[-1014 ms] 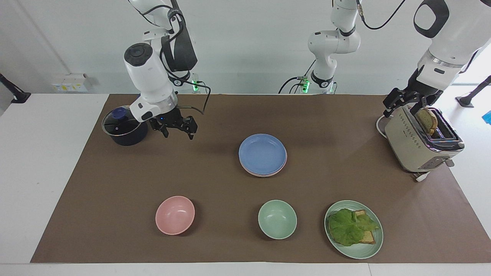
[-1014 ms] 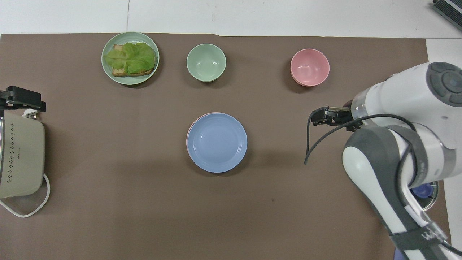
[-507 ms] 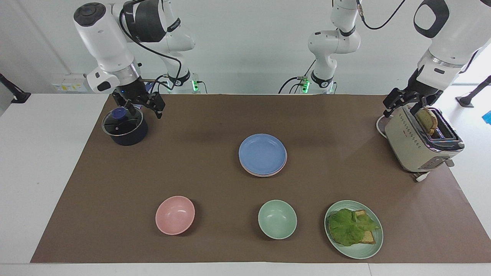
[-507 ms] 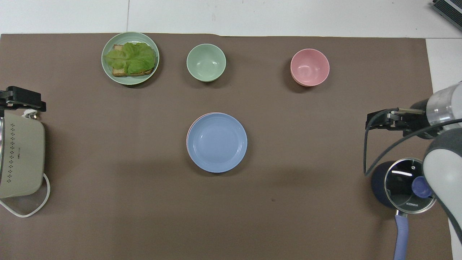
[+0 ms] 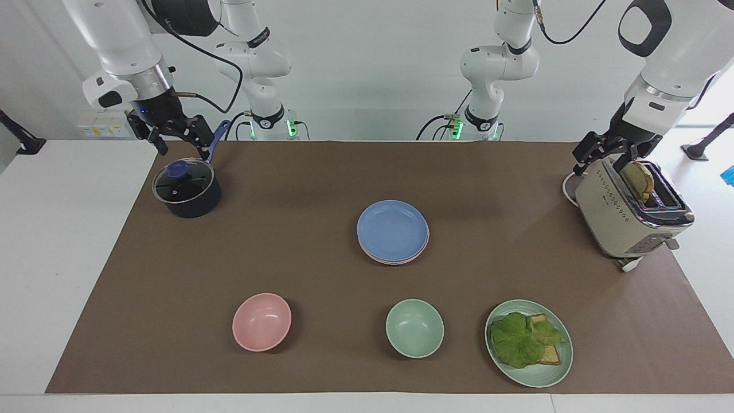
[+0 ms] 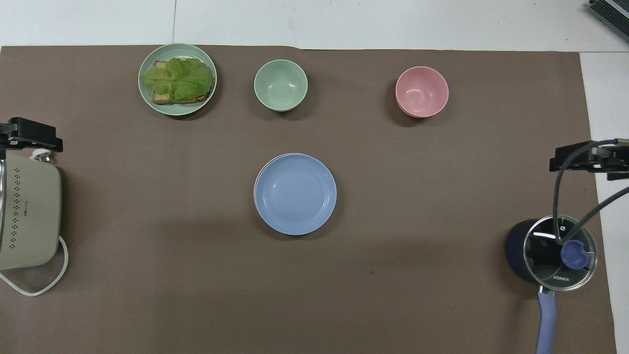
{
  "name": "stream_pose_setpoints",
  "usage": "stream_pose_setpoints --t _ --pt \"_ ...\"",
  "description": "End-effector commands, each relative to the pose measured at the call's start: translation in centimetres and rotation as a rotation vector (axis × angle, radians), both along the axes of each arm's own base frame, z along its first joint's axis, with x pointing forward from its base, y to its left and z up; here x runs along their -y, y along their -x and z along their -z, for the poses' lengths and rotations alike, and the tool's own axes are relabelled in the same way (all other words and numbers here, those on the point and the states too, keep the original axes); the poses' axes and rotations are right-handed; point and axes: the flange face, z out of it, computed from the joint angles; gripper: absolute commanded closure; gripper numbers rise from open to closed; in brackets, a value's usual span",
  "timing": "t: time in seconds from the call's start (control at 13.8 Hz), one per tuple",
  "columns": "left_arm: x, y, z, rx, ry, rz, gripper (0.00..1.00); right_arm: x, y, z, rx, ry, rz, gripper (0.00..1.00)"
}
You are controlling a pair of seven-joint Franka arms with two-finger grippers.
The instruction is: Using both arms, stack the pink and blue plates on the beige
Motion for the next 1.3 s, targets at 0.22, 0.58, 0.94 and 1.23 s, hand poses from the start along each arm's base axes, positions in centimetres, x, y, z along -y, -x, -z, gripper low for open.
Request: stream_pose_setpoints --t 0.22,0.58,0.94,1.23 --pt "0.1 0.4 -0.3 -0.006 -0.017 0.003 0.00 -0.4 2.1 -1.0 -0.024 0.016 -0.009 0.00" --pt "0.1 0.4 -0.3 -0.006 -0.017 0.003 0.00 0.1 2.2 -0.9 -0.022 0.010 -0.016 0.00" --pt "0.0 0.4 -0.3 -0.006 -0.017 0.002 0.00 -0.1 2.1 -0.6 -0.030 0.010 -0.042 0.00" --pt "0.0 0.4 -0.3 -0.006 -0.017 0.002 0.00 -0.1 2.1 -0.5 -0.030 0.011 -0.077 0.00"
